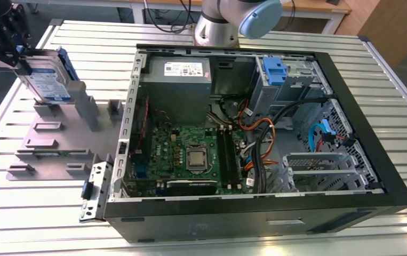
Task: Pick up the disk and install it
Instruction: 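Pick up the disk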
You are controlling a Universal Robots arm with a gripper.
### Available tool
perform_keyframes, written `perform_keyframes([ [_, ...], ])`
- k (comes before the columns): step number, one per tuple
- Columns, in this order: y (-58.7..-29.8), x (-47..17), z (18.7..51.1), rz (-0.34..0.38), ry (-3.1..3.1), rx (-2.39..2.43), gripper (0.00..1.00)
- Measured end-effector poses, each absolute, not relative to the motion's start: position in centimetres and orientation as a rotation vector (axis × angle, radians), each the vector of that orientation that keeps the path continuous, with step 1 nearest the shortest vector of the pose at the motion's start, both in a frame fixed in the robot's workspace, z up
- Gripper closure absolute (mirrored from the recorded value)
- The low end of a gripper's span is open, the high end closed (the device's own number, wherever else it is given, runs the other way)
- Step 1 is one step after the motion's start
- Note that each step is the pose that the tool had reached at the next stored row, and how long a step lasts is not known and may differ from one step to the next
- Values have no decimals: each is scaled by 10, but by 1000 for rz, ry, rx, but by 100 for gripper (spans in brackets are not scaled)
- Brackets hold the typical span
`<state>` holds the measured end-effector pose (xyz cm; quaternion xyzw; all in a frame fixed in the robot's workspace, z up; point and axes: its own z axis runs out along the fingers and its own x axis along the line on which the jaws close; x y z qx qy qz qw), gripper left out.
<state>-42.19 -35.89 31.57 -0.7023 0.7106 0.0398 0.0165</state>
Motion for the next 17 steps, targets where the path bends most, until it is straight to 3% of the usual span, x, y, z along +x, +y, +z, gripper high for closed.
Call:
perform_keyframes([
  [17,-359,-422,325,124,2209,-2184,63],
])
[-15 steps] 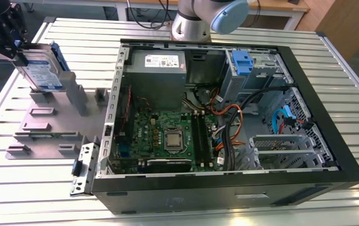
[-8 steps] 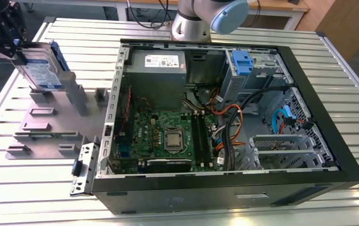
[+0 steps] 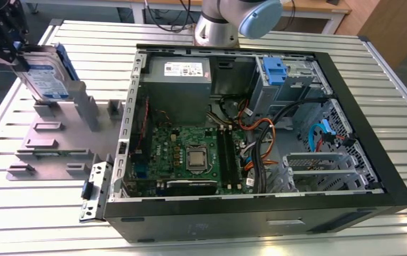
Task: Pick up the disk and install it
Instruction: 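Pick up the disk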
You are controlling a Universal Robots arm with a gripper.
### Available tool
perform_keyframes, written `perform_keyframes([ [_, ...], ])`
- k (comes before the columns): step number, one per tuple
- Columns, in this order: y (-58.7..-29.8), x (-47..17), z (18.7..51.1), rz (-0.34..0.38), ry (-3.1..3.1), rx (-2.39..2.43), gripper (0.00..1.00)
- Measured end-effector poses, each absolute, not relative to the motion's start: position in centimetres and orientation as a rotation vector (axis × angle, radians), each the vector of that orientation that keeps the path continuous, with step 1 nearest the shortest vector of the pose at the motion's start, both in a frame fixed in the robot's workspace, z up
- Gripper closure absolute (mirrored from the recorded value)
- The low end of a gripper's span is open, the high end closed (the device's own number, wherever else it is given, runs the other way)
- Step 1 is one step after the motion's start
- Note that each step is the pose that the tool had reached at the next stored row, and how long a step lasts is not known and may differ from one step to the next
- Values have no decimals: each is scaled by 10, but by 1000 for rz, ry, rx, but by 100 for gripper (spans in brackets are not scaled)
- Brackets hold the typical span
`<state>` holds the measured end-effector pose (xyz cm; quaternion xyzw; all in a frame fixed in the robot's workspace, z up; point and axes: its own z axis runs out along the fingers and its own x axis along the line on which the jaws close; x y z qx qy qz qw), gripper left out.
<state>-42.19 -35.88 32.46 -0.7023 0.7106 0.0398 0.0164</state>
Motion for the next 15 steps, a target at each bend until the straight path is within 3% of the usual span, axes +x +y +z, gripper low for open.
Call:
perform_keyframes([
  [15,-359,-422,331,124,2210,-2184,63],
])
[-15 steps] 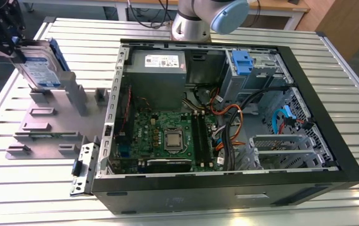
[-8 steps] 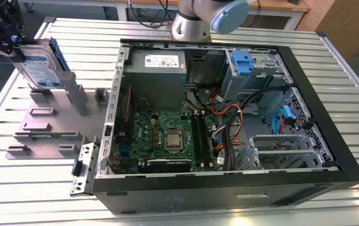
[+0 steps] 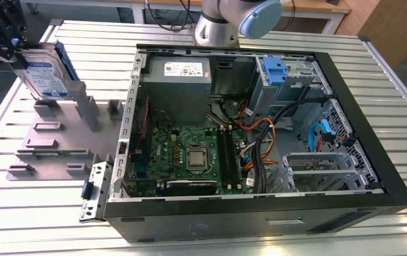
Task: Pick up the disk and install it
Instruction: 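Pick up the disk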
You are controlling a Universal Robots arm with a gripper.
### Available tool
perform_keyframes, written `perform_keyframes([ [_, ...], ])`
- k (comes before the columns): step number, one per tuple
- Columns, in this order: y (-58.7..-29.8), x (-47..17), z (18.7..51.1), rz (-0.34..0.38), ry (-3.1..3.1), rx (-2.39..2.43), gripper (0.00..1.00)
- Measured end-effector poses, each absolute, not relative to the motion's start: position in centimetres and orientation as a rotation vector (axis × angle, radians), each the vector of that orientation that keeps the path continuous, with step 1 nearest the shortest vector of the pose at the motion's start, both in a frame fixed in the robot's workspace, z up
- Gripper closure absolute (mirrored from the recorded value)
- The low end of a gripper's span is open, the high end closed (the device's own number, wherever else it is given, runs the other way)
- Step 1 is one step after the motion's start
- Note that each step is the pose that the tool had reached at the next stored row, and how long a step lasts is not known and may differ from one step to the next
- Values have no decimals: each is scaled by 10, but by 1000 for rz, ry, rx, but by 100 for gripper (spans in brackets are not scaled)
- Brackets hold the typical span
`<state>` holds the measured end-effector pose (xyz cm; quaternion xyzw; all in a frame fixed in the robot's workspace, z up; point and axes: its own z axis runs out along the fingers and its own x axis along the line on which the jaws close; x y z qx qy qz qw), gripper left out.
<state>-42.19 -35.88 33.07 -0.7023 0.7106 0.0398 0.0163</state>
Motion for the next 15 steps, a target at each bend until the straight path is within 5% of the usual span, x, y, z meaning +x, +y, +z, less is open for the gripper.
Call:
perform_keyframes([
  [15,-359,-422,337,124,2209,-2184,63],
])
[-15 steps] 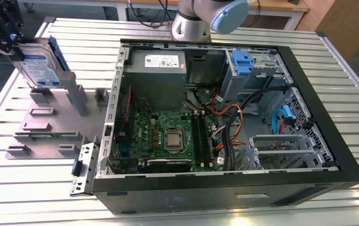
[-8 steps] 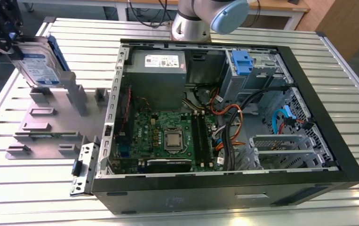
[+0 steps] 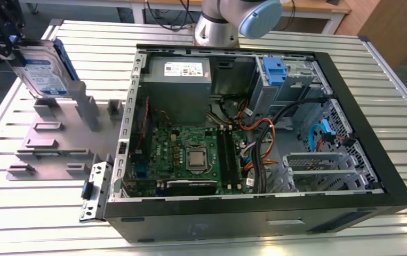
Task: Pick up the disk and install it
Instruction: 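Pick up the disk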
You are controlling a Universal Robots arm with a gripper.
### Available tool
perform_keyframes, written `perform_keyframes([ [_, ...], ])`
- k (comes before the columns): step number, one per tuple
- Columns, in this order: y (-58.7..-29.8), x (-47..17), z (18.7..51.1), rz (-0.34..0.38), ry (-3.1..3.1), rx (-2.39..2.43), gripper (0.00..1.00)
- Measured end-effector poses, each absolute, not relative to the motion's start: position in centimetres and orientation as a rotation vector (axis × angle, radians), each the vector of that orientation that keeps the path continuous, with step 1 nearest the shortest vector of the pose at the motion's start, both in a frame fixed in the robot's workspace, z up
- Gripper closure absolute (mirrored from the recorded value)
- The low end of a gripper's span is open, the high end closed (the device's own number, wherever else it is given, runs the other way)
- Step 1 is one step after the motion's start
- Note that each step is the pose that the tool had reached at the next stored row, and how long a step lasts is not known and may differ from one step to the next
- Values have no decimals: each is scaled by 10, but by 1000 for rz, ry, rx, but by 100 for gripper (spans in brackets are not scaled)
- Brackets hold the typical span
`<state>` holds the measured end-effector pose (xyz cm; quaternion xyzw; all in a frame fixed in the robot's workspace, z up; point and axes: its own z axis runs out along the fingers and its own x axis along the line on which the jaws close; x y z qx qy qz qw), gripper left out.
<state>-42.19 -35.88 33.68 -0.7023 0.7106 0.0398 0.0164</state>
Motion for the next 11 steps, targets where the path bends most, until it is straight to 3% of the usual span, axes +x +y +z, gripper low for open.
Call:
perform_keyframes([
  [11,-359,-422,341,124,2209,-2184,63],
])
